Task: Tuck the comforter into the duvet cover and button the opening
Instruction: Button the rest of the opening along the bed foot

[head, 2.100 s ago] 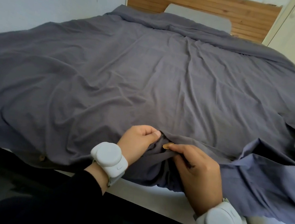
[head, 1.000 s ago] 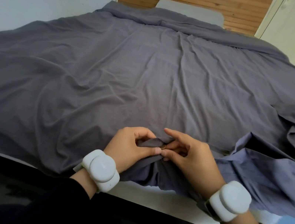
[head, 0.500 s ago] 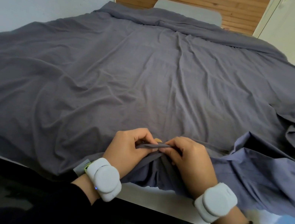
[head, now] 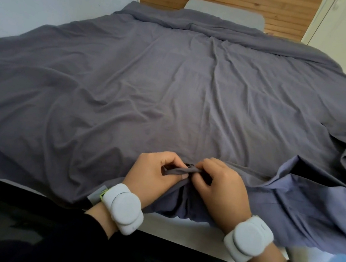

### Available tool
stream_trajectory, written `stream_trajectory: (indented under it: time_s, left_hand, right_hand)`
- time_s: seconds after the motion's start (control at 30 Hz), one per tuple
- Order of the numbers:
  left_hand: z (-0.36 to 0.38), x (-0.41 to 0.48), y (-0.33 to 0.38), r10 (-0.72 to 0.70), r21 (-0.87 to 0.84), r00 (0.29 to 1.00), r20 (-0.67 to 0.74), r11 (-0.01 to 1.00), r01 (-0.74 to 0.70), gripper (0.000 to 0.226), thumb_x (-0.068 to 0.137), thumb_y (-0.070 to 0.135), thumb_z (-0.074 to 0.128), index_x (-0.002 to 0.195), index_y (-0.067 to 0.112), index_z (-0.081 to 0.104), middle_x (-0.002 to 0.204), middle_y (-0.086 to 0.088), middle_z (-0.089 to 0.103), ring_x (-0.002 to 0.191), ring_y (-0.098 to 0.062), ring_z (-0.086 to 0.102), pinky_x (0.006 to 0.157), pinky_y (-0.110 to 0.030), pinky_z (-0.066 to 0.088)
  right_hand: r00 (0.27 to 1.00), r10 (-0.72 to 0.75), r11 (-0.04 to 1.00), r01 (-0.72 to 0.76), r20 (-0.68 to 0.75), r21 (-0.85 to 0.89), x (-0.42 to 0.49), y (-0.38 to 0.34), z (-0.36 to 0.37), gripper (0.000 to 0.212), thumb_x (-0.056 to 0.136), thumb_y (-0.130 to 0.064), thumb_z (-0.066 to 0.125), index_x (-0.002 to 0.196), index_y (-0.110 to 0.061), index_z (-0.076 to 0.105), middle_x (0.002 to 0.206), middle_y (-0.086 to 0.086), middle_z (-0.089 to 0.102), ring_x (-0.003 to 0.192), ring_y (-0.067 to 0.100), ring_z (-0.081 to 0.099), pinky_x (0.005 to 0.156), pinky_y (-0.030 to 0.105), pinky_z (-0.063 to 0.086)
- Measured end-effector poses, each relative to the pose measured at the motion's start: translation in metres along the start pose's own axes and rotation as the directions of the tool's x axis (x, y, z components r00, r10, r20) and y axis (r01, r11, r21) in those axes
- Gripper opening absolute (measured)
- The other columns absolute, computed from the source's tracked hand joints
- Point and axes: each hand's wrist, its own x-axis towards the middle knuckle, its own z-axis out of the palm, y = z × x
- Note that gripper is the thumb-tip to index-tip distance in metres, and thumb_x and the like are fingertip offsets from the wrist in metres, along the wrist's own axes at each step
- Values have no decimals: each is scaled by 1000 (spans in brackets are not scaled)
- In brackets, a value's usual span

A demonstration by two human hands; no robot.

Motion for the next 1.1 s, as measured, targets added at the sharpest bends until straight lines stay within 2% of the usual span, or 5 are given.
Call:
stream_trajectory:
  time_s: [0.3,0.43,0.63,0.9,1.1]
  left_hand:
    - [-7,4,-1,-8,65,1000,16,998,7,28,78,4,59,77,32,58,77,8,72,73,0,66,70,-13,49]
    - [-23,3,0,-63,197,993,100,979,42,25,72,5,57,85,26,59,80,8,69,74,-4,64,71,-15,46]
    - [-84,-9,-4,-192,707,981,24,697,119,28,72,9,56,94,26,58,105,-5,67,104,-30,60,89,-34,43]
    - [-150,-21,-17,-419,688,905,-73,636,350,17,78,23,68,95,19,68,103,-11,70,101,-30,63,88,-35,49]
    - [-159,7,-20,-202,227,928,-312,933,279,22,88,28,59,75,12,66,73,-8,63,70,-17,54,57,-23,33]
  right_hand:
    - [967,-49,998,56,250,-21,2,2,2,70,66,-42,72,128,-41,40,116,-10,39,90,10,55,71,29,51]
    - [990,-47,985,68,136,-156,4,-10,6,22,75,-18,62,95,-18,54,101,2,45,82,29,57,61,43,48]
    - [997,-17,1000,17,-69,0,10,-17,-10,13,77,-11,61,86,-13,53,93,6,47,75,25,51,66,35,40]
    - [952,134,986,-99,-276,137,38,-17,-29,12,78,-3,60,85,-10,53,90,11,48,78,15,41,68,19,24]
    - [868,266,963,-219,-419,157,85,-5,-41,26,76,-1,59,102,-3,61,107,26,56,93,33,53,83,26,34]
